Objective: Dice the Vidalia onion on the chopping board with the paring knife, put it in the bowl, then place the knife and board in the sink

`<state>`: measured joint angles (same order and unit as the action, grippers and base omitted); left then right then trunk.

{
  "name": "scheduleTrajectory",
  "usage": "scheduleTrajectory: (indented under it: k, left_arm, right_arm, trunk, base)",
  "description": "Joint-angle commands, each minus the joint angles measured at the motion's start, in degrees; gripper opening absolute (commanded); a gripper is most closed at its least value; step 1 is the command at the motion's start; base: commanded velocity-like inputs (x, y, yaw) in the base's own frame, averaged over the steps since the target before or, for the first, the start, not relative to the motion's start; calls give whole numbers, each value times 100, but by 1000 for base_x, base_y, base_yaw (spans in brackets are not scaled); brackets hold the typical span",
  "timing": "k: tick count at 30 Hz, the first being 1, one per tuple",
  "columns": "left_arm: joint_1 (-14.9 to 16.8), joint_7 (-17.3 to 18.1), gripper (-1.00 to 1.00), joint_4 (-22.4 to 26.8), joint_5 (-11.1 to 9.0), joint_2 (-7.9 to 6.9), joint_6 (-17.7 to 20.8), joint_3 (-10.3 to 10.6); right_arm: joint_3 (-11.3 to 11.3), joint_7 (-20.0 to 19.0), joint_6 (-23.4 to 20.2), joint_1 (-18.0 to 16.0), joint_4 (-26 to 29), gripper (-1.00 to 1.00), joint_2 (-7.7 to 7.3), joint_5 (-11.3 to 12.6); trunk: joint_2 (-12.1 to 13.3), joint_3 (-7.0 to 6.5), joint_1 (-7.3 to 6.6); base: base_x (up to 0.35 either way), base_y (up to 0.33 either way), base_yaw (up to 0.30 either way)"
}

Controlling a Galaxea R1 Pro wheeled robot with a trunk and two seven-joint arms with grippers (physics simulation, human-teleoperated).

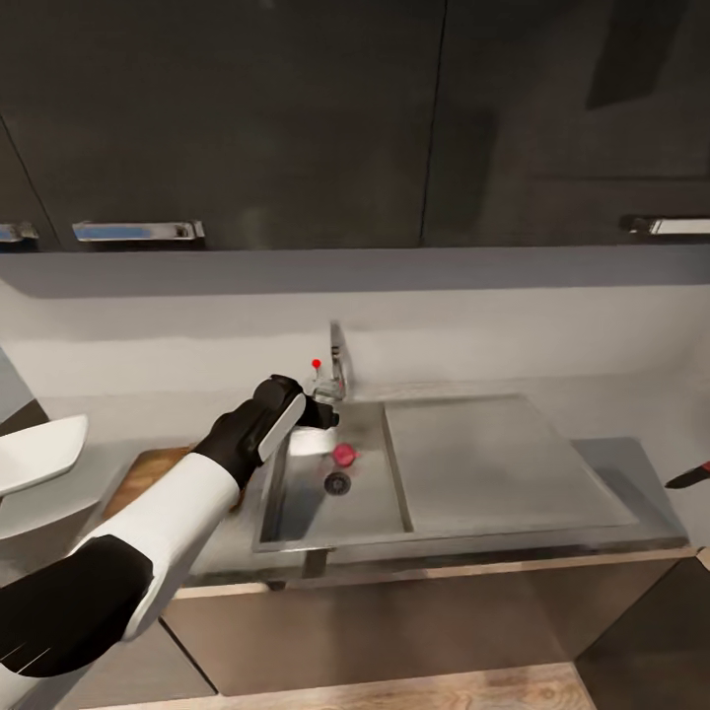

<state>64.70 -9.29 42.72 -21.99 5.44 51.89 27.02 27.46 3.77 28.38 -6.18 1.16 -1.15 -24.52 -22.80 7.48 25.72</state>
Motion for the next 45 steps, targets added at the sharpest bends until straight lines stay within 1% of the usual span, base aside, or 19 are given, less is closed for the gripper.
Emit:
scheduleTrajectory:
  k: [1, 8, 12, 15, 17, 20, 23, 31, 38, 40, 43, 45]
  left_arm:
    - [7, -55, 100, -1, -60, 1, 16, 15]
    - [1, -48, 100, -70, -73, 43, -2, 25]
    - [-1, -40, 100, -233, -77, 136, -24, 30]
    - [-1, -33, 100, -376, -77, 155, -108, 31]
    - [-1, -24, 100, -636, -78, 164, -321, 31]
    - [-1, -17, 100, -887, -80, 167, -517, 31]
    - [-3, -12, 100, -1163, -81, 166, -622, 30]
    - [-2, -11, 100, -1256, -85, 160, -644, 23]
    - [-7, -3, 100, -1390, -86, 159, -661, 23]
    - [-9, 0, 100, -1476, -85, 159, -738, 23]
    - [-7, 3, 100, -1666, -85, 161, -1028, 25]
    - [-4, 5, 100, -1785, -86, 168, -1149, 28]
  right_arm:
    - [23, 40, 18, -6, -10, 100, -2, -61]
    - [23, 44, 18, -6, -10, 100, -3, -61]
    - [23, 48, 18, -6, -10, 100, -5, -61]
    - [23, 49, 15, -6, -10, 100, -7, -61]
    - [23, 47, -35, -6, -10, 100, -8, -61]
    - [23, 45, -167, -6, -7, 100, -8, -61]
    - [28, 45, -254, -6, -2, 100, -8, -61]
    - [25, 44, -271, -6, -1, 100, -8, -61]
    - [25, 44, -272, -6, -1, 100, -8, -61]
    - [27, 44, -272, -6, -1, 100, -8, -61]
    - [26, 44, -275, -6, -1, 100, -8, -61]
    - [25, 44, -273, -6, -1, 100, -8, -61]
  trunk:
    - [-12, 12, 6]
    - [-12, 12, 6]
    - [-12, 12, 6]
    - [-12, 12, 6]
    - [-12, 12, 6]
    - [-12, 12, 6]
    - [-12, 12, 6]
    - [-12, 12, 6]
    - [-12, 32, 6]
    - [-12, 44, 6]
    - [-12, 66, 6]
    - [-12, 83, 6]
  base:
    - [256, -175, 0]
    - [227, -166, 0]
    - [89, -55, 0]
    - [23, -14, 0]
    - [8, -5, 0]
    - [3, -2, 0]
    - [0, 0, 0]
    - [1, 0, 0]
    - [101, 0, 0]
    - [59, 0, 0]
    - [26, 0, 0]
    - [11, 0, 0]
